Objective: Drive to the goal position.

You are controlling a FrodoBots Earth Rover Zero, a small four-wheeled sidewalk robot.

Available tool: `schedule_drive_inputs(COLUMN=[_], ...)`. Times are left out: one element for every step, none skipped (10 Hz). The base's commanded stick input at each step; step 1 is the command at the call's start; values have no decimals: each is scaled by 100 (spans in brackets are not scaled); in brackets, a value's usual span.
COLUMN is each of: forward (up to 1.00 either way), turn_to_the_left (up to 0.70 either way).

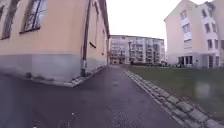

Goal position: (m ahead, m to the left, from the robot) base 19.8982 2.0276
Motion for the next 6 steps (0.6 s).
schedule_drive_inputs(forward=[100, 100, 100, 100, 100, 100], turn_to_the_left=[0, 0, 0, 0, 0, 0])
